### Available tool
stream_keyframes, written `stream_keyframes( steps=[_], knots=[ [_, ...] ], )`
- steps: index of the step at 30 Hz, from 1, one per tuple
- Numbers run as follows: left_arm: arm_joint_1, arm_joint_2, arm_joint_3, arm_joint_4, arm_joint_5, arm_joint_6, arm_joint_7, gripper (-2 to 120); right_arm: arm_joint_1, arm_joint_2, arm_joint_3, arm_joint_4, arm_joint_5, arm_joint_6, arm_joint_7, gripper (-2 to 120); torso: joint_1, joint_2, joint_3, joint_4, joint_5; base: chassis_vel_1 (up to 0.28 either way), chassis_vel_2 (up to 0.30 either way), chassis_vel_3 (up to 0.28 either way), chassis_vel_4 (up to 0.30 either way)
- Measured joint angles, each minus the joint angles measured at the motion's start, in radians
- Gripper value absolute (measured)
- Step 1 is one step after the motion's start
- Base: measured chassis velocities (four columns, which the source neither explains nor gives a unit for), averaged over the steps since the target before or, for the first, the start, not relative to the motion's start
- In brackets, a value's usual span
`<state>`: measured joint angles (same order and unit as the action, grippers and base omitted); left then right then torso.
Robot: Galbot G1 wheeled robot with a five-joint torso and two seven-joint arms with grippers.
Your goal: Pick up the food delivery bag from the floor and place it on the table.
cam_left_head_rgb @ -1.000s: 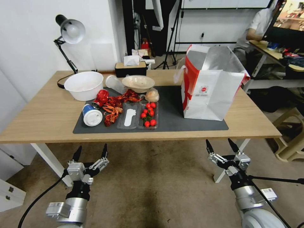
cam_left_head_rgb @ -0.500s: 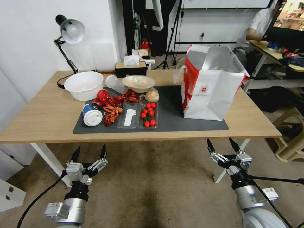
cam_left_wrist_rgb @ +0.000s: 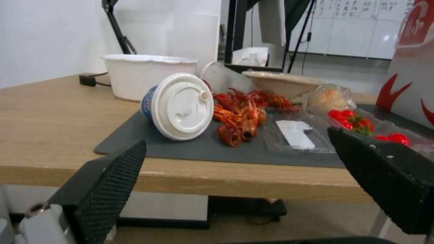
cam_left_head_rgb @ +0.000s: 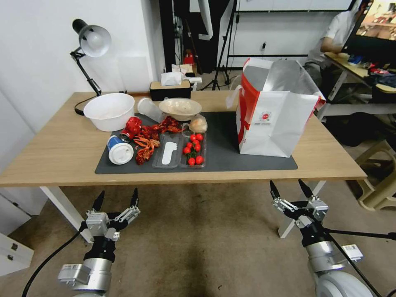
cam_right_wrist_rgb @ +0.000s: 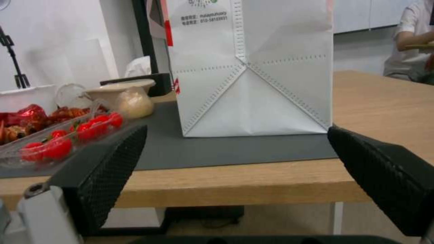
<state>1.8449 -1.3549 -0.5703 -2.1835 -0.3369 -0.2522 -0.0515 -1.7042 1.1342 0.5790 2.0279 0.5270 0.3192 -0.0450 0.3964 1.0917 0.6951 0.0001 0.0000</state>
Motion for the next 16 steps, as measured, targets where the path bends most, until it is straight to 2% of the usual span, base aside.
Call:
stream_keyframes(
  steps=[16],
  knots=[
    [0.0,0.0,0.0,0.0,0.0,0.0,0.0,100,0.0,0.0,0.0,0.001,0.0,0.0,0.0,100,0.0,0.0,0.0,0.0,0.0,0.0,0.0,0.0,0.0]
  ],
)
